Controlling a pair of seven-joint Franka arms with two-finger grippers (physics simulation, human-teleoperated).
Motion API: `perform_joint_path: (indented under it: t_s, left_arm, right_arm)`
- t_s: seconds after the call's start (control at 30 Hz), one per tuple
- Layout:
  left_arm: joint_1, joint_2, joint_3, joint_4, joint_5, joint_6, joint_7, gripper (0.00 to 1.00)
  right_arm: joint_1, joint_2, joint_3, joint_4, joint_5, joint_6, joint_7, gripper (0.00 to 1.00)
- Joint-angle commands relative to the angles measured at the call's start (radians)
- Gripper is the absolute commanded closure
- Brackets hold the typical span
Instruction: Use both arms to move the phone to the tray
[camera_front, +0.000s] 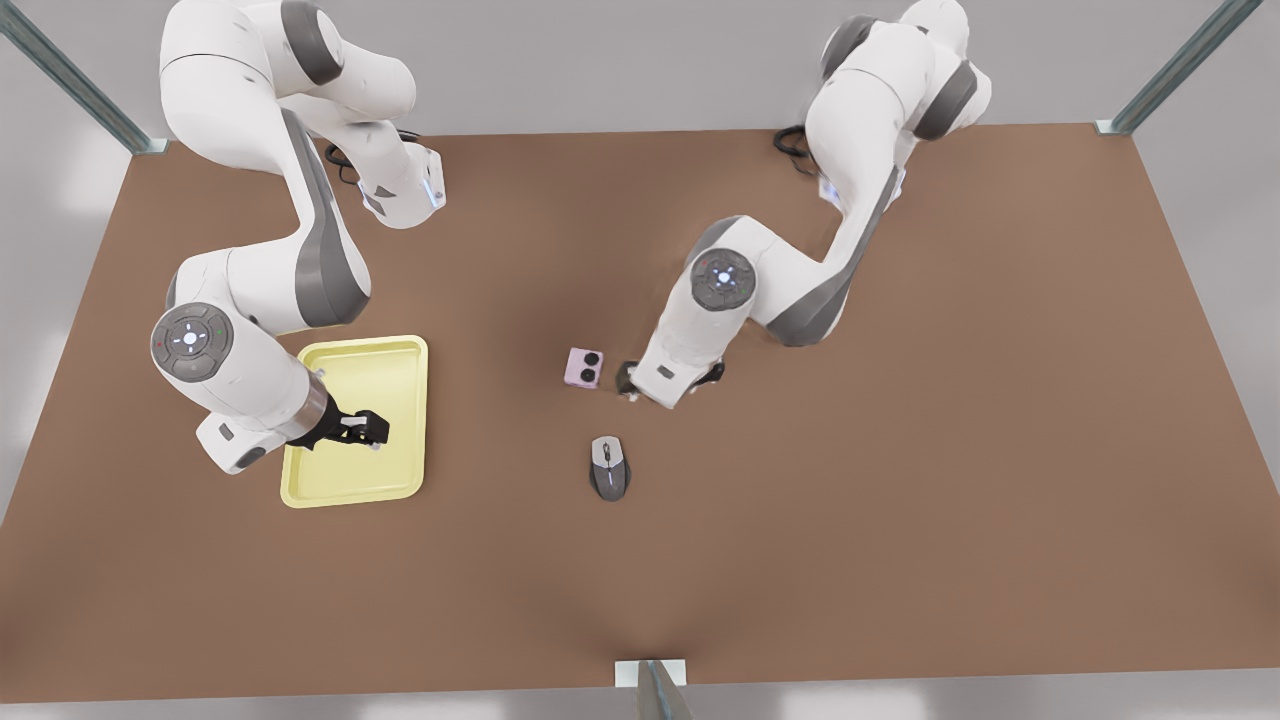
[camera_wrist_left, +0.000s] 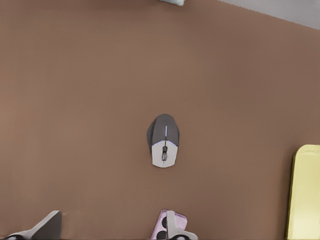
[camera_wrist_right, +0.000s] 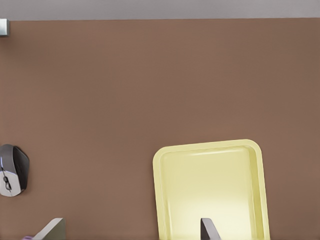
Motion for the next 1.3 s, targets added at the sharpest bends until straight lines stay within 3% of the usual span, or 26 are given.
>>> perform_joint_path:
  t_s: [0.0,0.07,0.1,0.13,0.17,0.23,0.3,0.43,0.53,0.63,0.77,0.93,0.97,1.13,1.27]
  left_arm:
    - [0.136,-0.093,0.020,0.001,0.023,-0.434,0.364,0.00]
    - [0.196,-0.169,0.100,-0.083,0.039,-0.435,0.538,0.00]
    - [0.240,-0.319,0.092,-0.310,0.037,-0.297,0.659,0.00]
    - [0.240,-0.381,0.093,-0.414,0.043,-0.239,0.708,0.00]
    - [0.239,-0.349,0.095,-0.365,0.048,-0.311,0.702,0.00]
    - [0.237,-0.353,0.093,-0.352,0.048,-0.308,0.702,0.00]
    - [0.237,-0.343,0.101,-0.240,-0.056,-0.386,0.694,0.00]
    - [0.237,-0.335,0.092,-0.240,-0.065,-0.391,0.702,0.00]
    - [0.237,-0.333,0.092,-0.242,-0.065,-0.386,0.708,0.00]
    - [0.237,-0.324,0.092,-0.242,-0.065,-0.385,0.708,0.00]
    - [0.237,-0.320,0.092,-0.242,-0.065,-0.383,0.708,0.00]
    - [0.237,-0.309,0.093,-0.240,-0.064,-0.383,0.708,0.00]
    - [0.237,-0.307,0.093,-0.240,-0.064,-0.383,0.708,0.00]
    - [0.237,-0.292,0.093,-0.240,-0.064,-0.371,0.710,0.00]
    - [0.237,-0.292,0.092,-0.240,-0.064,-0.371,0.710,0.00]
  right_arm:
    - [0.000,-0.001,0.000,0.001,0.001,-0.001,-0.004,0.00]
    - [0.000,0.000,0.000,0.001,0.001,-0.001,-0.001,0.00]
    - [0.002,-0.001,0.000,0.001,0.001,-0.001,-0.003,0.00]
    - [0.017,-0.003,0.011,0.005,0.002,-0.001,-0.004,0.00]
    - [0.025,-0.004,0.068,0.007,-0.004,-0.001,0.014,0.00]
    - [0.106,0.009,0.059,-0.001,-0.004,0.034,0.022,0.00]
    - [0.161,0.048,0.051,0.001,-0.010,0.046,0.165,0.00]
    - [0.239,0.104,0.129,-0.019,-0.047,0.114,0.473,0.00]
    - [0.265,0.031,0.200,-0.266,-0.053,0.255,0.810,0.00]
    - [0.272,0.043,0.217,-0.377,-0.044,0.367,1.083,0.00]
    - [0.270,0.124,0.215,-0.378,-0.042,0.442,1.265,0.00]
    - [0.258,0.138,0.213,-0.509,-0.029,0.619,1.167,0.00]
    - [0.256,0.155,0.203,-0.515,0.051,0.617,1.047,0.00]
    - [0.264,0.195,0.192,-0.535,0.045,0.614,0.711,0.00]
    - [0.262,0.215,0.169,-0.564,0.007,0.617,0.611,0.00]
